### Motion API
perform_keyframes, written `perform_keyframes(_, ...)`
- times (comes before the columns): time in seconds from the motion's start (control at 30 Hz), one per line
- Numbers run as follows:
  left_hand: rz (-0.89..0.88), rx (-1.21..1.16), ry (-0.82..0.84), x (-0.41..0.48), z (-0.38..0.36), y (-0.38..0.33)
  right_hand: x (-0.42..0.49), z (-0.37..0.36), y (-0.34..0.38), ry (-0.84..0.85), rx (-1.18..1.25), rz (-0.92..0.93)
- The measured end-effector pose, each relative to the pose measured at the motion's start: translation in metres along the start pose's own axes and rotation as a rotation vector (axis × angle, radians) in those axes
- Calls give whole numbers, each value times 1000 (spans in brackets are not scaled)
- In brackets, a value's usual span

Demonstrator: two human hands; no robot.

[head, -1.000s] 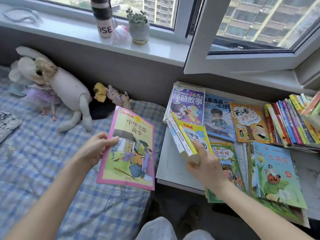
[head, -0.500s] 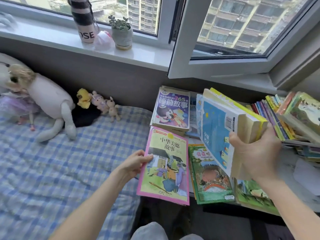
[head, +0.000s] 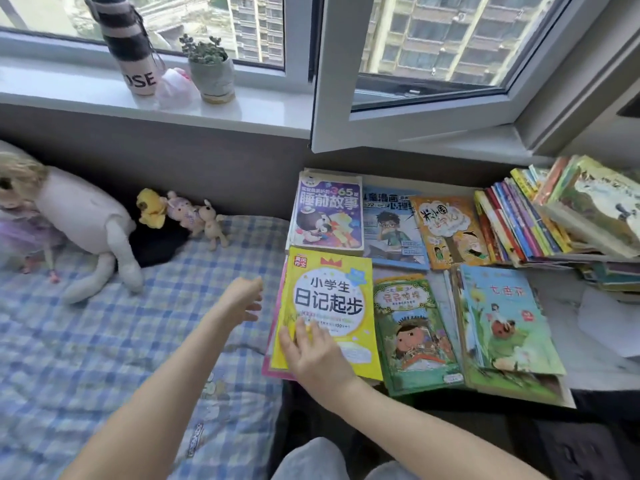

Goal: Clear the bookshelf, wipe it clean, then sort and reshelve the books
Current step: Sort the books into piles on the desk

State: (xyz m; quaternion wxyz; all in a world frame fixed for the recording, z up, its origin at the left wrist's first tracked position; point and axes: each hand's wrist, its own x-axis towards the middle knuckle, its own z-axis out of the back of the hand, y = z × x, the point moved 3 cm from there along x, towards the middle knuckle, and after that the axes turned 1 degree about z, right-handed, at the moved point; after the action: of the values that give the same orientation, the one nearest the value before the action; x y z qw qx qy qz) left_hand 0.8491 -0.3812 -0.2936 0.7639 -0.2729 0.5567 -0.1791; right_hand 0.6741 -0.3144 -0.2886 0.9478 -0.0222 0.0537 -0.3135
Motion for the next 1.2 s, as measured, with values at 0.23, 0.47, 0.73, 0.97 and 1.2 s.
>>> perform_keyframes(0.23, -204, 164, 8, -22, -9, -48, 2, 44, -51, 130, 426, -60)
perform_keyframes(0.47, -334, 237, 134, -50, -72, -104, -59, 88, -194, -223, 588, -649)
perform_keyframes(0.73, -499, 310, 310, -87, -195, -182, -165, 130, -345, -502, 369, -1291)
perform_keyframes(0.97, -549, 363, 375, -96, -295, -217, -216, 88, -425, -535, 746, -1774)
perform_keyframes(1.2, -537, 342, 396, -83, -382, -242, -218, 57, -475, -656, 1176, -1808)
